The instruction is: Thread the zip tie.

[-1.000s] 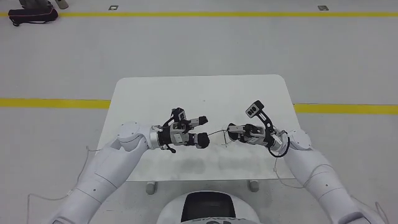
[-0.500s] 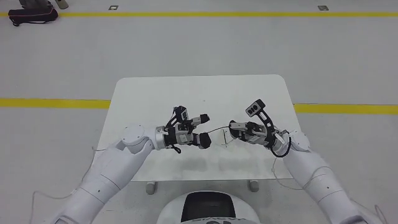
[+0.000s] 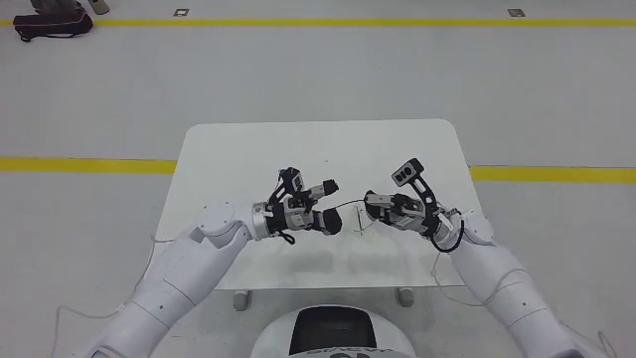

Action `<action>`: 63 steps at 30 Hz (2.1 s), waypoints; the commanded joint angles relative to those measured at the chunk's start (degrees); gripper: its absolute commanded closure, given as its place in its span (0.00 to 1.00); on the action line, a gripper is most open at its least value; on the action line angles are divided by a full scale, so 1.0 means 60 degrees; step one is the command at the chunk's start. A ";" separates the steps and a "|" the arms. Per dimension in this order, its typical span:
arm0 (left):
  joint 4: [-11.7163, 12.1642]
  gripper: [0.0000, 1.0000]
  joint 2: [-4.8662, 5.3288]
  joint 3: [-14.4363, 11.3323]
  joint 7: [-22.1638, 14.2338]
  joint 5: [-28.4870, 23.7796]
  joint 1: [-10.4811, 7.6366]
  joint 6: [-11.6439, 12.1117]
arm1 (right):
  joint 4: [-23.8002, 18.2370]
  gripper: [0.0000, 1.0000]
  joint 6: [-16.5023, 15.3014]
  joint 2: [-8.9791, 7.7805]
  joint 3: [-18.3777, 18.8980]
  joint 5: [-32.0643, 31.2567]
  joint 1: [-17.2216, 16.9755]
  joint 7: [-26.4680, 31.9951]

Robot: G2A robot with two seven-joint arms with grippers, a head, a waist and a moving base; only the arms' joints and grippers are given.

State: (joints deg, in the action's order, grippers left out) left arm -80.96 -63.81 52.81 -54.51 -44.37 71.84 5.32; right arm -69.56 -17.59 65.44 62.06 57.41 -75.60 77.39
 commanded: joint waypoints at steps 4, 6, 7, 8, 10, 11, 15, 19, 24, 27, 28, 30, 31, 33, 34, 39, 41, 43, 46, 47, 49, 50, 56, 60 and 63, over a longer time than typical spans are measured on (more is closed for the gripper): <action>-0.0002 0.00 -0.0026 0.0012 -0.0002 -0.0233 0.0024 0.0282 | 0.0028 1.00 -0.0042 0.0022 -0.0020 -0.0001 0.0028 -0.0001; -0.0002 0.00 -0.0026 0.0012 -0.0002 -0.0233 0.0024 0.0282 | 0.0028 1.00 -0.0042 0.0022 -0.0020 -0.0001 0.0028 -0.0001; -0.0002 0.00 -0.0026 0.0012 -0.0002 -0.0233 0.0024 0.0282 | -0.0075 1.00 -0.0010 0.0030 -0.0033 -0.0046 -0.0005 -0.0183; -0.0065 0.00 -0.0033 -0.0020 0.0126 -0.0169 0.0042 0.0290 | -0.0189 1.00 -0.0006 0.0035 -0.0037 -0.0100 -0.0048 -0.0310; -0.0181 0.00 -0.0041 -0.0074 0.0251 -0.0066 0.0071 0.0297 | -0.0350 1.00 -0.0015 0.0042 -0.0023 -0.0166 -0.0130 -0.0455; -0.0200 0.00 -0.0039 -0.0078 0.0271 0.0000 0.0064 0.0298 | -0.0388 1.00 -0.0036 0.0047 -0.0013 -0.0185 -0.0152 -0.0508; -0.0272 0.00 -0.0028 -0.0090 0.0294 0.0170 0.0051 0.0285 | -0.0462 1.00 -0.0060 0.0077 -0.0044 -0.0358 -0.0174 -0.0681; -0.0306 0.00 -0.0020 -0.0105 0.0295 0.0246 0.0066 0.0246 | -0.0464 1.00 -0.0060 0.0110 -0.0090 -0.0505 -0.0158 -0.0782; -0.0344 0.00 -0.0012 -0.0154 0.0323 0.0449 0.0039 0.0187 | -0.0463 1.00 -0.0052 0.0148 -0.0114 -0.0530 -0.0143 -0.0719; -0.0355 0.09 -0.0011 -0.0168 0.0320 0.0478 0.0026 0.0177 | -0.0449 1.00 -0.0051 0.0170 -0.0127 -0.0543 -0.0137 -0.0696; -0.0355 0.13 -0.0011 -0.0171 0.0320 0.0481 0.0024 0.0177 | -0.0445 1.00 -0.0048 0.0177 -0.0130 -0.0546 -0.0134 -0.0692; -0.0353 0.25 -0.0011 -0.0177 0.0318 0.0484 0.0014 0.0176 | -0.0427 1.00 -0.0013 0.0189 -0.0139 -0.0578 -0.0125 -0.0686; -0.0352 0.29 -0.0011 -0.0179 0.0318 0.0483 0.0012 0.0177 | -0.0416 1.00 0.0002 0.0192 -0.0139 -0.0617 -0.0119 -0.0692; -0.0346 0.43 -0.0011 -0.0185 0.0321 0.0490 0.0004 0.0181 | -0.0379 1.00 0.0015 0.0186 -0.0130 -0.0868 -0.0099 -0.0784; -0.0342 0.50 -0.0010 -0.0185 0.0333 0.0509 -0.0002 0.0185 | -0.0381 1.00 0.0028 0.0184 -0.0125 -0.0953 -0.0101 -0.0825; -0.0370 0.61 0.0027 -0.0156 0.0565 0.1012 -0.0038 0.0193 | -0.0421 1.00 0.0095 0.0141 -0.0015 -0.1461 -0.0126 -0.1015; -0.0420 0.63 0.0046 -0.0137 0.0638 0.1177 -0.0028 0.0174 | -0.0483 1.00 0.0146 0.0111 0.0064 -0.1657 -0.0162 -0.1068; -0.0444 0.64 0.0059 -0.0106 0.0651 0.1179 -0.0006 0.0170 | -0.0556 1.00 0.0206 0.0084 0.0141 -0.1778 -0.0204 -0.1085; -0.0469 0.66 0.0078 -0.0070 0.0681 0.1222 0.0023 0.0170 | -0.0663 1.00 0.0303 0.0032 0.0282 -0.2018 -0.0276 -0.1153; -0.0477 0.67 0.0083 -0.0060 0.0689 0.1225 0.0034 0.0169 | -0.0699 1.00 0.0345 0.0014 0.0333 -0.2097 -0.0312 -0.1189; -0.0487 0.69 0.0090 -0.0050 0.0698 0.1233 0.0044 0.0165 | -0.0754 1.00 0.0399 -0.0012 0.0407 -0.2198 -0.0362 -0.1238; -0.0492 0.69 0.0094 -0.0046 0.0702 0.1240 0.0048 0.0161 | -0.0787 1.00 0.0424 -0.0028 0.0457 -0.2265 -0.0393 -0.1273; -0.0498 0.77 0.0106 -0.0068 0.0699 0.1322 0.0041 0.0122 | -0.0882 1.00 0.0593 -0.0092 0.0611 -0.2569 -0.0495 -0.1354; -0.0493 0.81 0.0109 -0.0090 0.0695 0.1345 0.0019 0.0101 | -0.0891 1.00 0.0620 -0.0113 0.0637 -0.2824 -0.0516 -0.1504; -0.0486 0.82 0.0112 -0.0107 0.0691 0.1373 0.0004 0.0079 | -0.0883 1.00 0.0628 -0.0118 0.0631 -0.2943 -0.0520 -0.1579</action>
State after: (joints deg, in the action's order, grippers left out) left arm -83.89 -63.14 52.21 -50.37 -36.20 71.89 5.84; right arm -74.89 -13.83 64.74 65.87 40.06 -78.73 68.06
